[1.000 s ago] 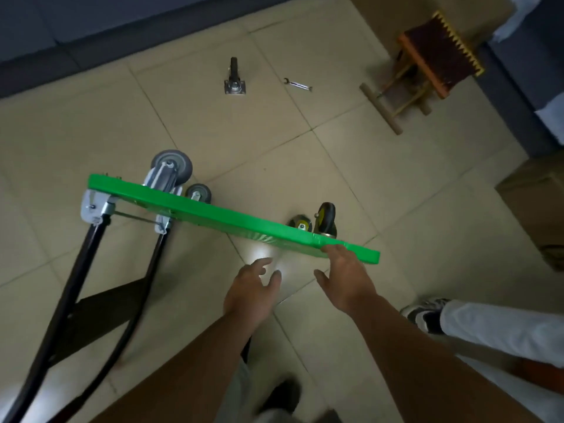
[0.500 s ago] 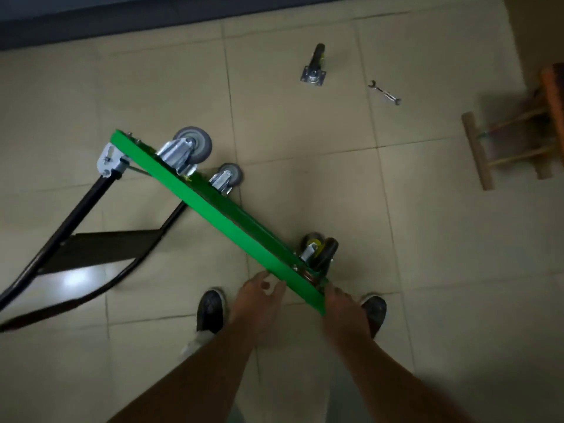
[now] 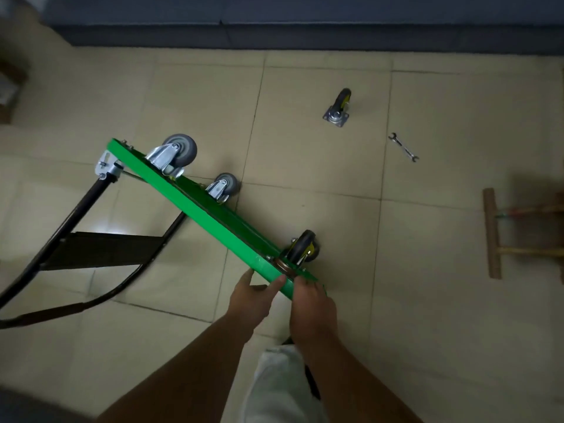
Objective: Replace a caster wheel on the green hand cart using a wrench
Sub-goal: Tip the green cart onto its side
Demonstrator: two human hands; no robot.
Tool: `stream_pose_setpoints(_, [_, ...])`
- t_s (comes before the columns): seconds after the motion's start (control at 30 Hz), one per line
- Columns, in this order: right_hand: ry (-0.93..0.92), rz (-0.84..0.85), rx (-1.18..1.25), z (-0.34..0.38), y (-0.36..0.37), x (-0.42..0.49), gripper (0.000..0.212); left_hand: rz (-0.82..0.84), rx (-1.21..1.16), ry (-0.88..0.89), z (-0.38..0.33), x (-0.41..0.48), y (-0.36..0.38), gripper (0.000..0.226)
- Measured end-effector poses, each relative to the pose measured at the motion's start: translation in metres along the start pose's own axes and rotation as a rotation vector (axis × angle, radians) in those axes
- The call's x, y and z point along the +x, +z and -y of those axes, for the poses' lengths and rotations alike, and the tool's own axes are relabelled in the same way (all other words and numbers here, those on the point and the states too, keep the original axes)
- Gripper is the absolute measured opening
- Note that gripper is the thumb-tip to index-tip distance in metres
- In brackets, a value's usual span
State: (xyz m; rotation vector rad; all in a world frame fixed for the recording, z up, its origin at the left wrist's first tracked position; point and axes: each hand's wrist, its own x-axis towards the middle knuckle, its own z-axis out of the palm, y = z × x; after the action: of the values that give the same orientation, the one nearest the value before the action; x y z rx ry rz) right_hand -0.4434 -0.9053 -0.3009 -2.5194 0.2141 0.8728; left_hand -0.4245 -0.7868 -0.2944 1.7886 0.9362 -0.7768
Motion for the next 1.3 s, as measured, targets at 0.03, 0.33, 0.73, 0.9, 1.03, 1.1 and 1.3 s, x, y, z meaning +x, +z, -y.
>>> stream_pose_setpoints(0.03, [-0.038, -0.007, 0.002, -0.010, -0.009, 0.010, 0.035, 0.015, -0.058, -0.024, -0.009, 0.006, 0.010, 0.066])
stream_pose_setpoints(0.33, [-0.187, 0.170, 0.159, -0.134, -0.088, 0.065, 0.035, -0.162, -0.524, -0.093, -0.063, 0.047, 0.091, 0.059])
stream_pose_setpoints(0.73, [-0.514, 0.474, -0.004, -0.144, -0.199, 0.192, 0.029, -0.329, -0.811, -0.057, -0.146, 0.061, 0.175, 0.086])
stream_pose_setpoints(0.9, [-0.638, 0.608, -0.120, -0.146, -0.222, 0.238, 0.032, -0.556, -0.830, -0.110, -0.176, 0.076, 0.200, 0.084])
stream_pose_setpoints(1.03, [-0.692, 0.666, -0.191, -0.154, -0.239, 0.246, 0.032, -0.569, -0.836, -0.104, -0.187, 0.065, 0.220, 0.080])
stream_pose_setpoints(1.1, [-0.714, 0.693, -0.232, -0.168, -0.246, 0.246, 0.031, -0.565, -0.823, -0.080, -0.188, 0.058, 0.238, 0.083])
stream_pose_setpoints(1.3, [-0.797, 0.778, -0.374, -0.218, -0.277, 0.255, 0.028, -0.556, -0.820, -0.045, -0.195, 0.038, 0.304, 0.101])
